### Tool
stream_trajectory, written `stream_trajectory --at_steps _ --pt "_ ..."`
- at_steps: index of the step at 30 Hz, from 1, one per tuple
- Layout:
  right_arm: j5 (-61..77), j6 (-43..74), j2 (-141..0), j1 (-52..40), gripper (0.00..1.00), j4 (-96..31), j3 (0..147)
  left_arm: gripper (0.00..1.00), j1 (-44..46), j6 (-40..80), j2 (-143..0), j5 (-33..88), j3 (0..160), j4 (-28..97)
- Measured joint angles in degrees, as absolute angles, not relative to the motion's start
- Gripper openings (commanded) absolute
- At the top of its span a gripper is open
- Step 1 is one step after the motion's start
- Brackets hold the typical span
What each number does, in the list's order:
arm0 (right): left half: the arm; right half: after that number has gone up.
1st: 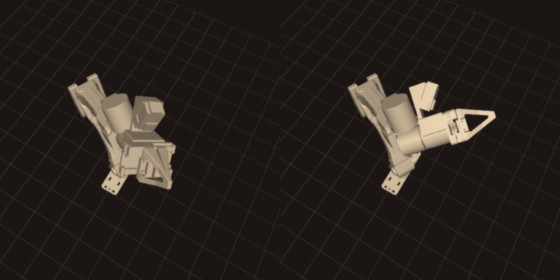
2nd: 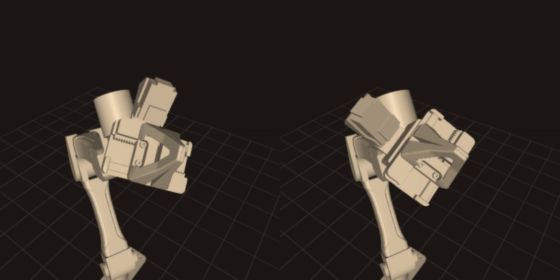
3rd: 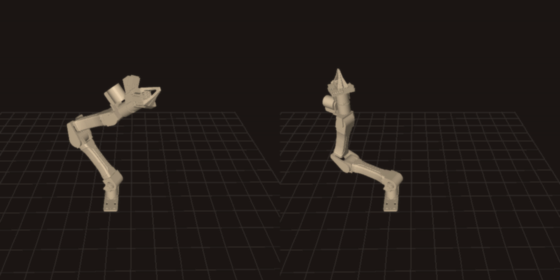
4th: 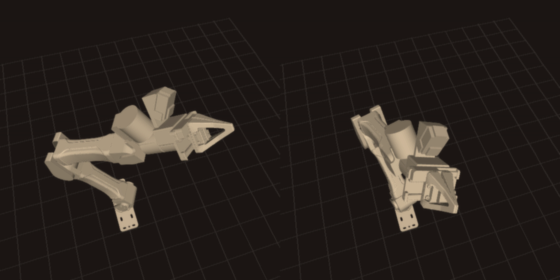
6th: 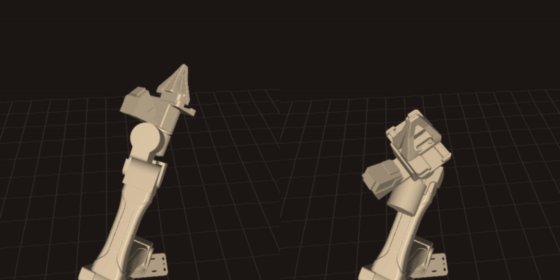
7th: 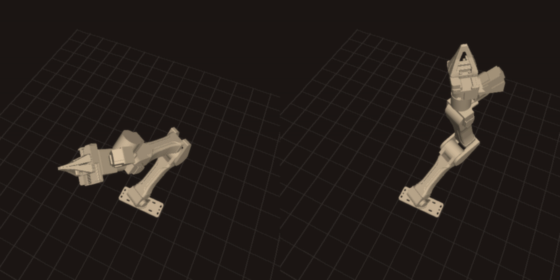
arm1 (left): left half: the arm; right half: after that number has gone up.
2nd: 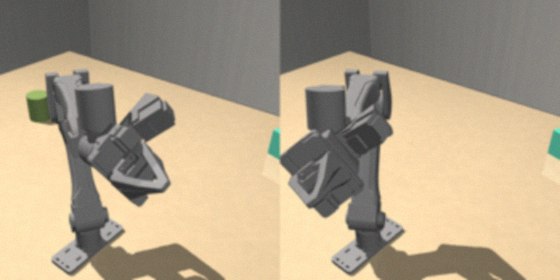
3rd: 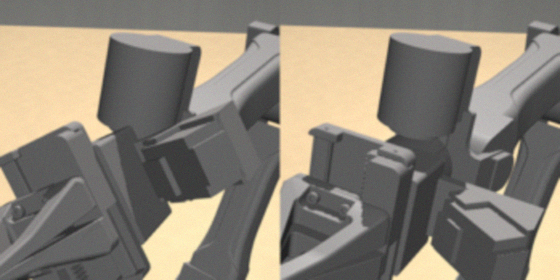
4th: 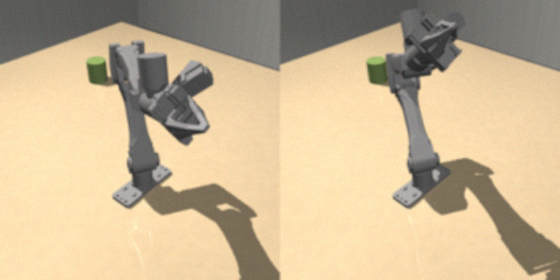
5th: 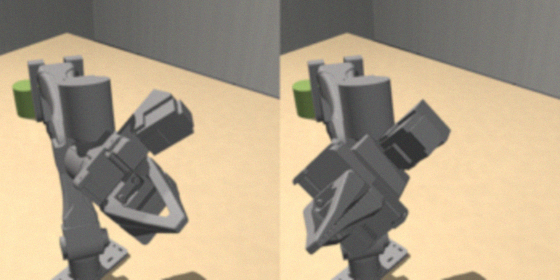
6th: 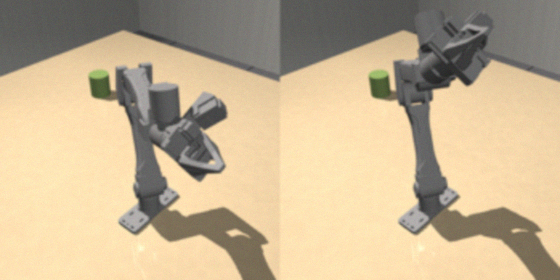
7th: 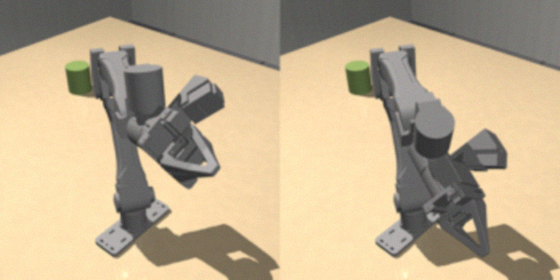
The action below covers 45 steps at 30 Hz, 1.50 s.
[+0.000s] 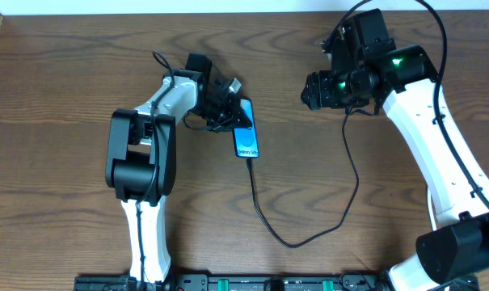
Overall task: Plug charger to phone and switch on socket
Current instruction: 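Lower the plugged phone flat onto the table with the left gripper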
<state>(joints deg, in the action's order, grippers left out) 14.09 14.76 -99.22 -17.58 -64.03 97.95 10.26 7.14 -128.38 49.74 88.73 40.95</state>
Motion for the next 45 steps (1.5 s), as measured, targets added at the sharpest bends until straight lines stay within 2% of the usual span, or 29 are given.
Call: stream_trajectory --at_steps 7,12,20,26,45 --pt "14.09 14.76 -99.22 -17.58 0.67 -63.61 97.95 0.15 10.31 7.68 -128.38 49.34 88.73 40.62" --pt "14.06 14.76 -99.22 -17.58 0.66 -63.61 97.95 0.32 10.31 7.90 -128.38 49.32 88.73 40.64" --pt "14.06 14.76 -99.22 -17.58 0.67 -63.64 97.95 0.44 10.31 8.21 -128.38 49.41 88.73 40.69" --pt "14.06 14.76 -99.22 -17.58 0.67 -63.64 97.95 0.50 10.31 8.12 -128.38 47.79 88.77 43.07" --pt "14.02 14.76 -99.22 -17.58 0.67 -63.61 97.95 0.51 10.66 8.10 -126.56 36.69 89.84 48.75"
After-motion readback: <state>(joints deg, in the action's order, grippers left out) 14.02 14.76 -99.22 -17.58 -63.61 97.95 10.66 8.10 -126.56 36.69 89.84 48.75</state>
